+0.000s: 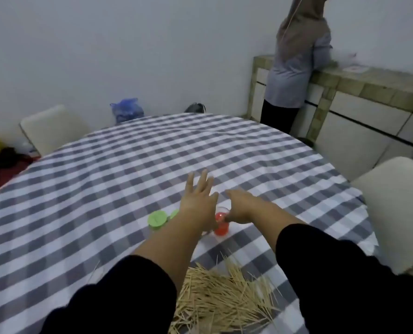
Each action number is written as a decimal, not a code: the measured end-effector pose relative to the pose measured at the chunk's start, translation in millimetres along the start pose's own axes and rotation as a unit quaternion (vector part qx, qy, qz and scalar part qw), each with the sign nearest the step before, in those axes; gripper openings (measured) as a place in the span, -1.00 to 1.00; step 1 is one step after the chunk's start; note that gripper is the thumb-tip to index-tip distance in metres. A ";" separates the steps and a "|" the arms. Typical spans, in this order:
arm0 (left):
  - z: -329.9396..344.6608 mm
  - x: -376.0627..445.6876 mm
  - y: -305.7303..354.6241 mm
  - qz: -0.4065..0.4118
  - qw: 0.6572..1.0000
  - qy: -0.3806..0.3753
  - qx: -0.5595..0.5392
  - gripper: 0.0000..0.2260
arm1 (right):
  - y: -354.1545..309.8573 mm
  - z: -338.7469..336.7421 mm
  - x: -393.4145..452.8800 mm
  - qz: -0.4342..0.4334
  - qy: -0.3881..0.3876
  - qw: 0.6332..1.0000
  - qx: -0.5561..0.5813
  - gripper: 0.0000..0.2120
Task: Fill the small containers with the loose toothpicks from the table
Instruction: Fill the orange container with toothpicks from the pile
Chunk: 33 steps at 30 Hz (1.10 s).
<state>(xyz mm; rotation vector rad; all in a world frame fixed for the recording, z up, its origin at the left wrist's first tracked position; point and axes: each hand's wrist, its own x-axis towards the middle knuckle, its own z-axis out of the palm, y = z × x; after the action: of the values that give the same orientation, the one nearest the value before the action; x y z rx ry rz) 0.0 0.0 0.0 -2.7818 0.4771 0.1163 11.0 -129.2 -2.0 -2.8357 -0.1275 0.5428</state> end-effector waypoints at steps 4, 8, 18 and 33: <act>26.7 11.1 13.3 -0.014 0.998 0.032 0.060 -0.37 | 8.4 28.4 12.4 0.004 0.032 0.996 0.083 -0.14; 42.1 9.9 22.2 -0.021 0.997 0.041 0.066 -0.47 | 7.0 54.8 18.3 -0.009 0.057 0.985 0.166 -0.28; 62.8 -14.6 31.6 -0.012 0.989 0.144 0.042 -0.47 | 15.1 81.7 -4.1 -0.072 0.165 0.966 0.186 -0.54; 136.1 -133.1 65.5 -0.124 0.883 0.340 -0.297 -0.29 | 7.2 176.7 -85.7 -0.234 0.317 0.887 0.241 -0.47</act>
<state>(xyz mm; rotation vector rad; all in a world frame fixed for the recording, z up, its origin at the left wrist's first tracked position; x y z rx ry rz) -151.0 26.5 -130.6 -3.4064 0.2491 -0.9597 -134.2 -107.2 -132.7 -2.2279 -0.4608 -0.4102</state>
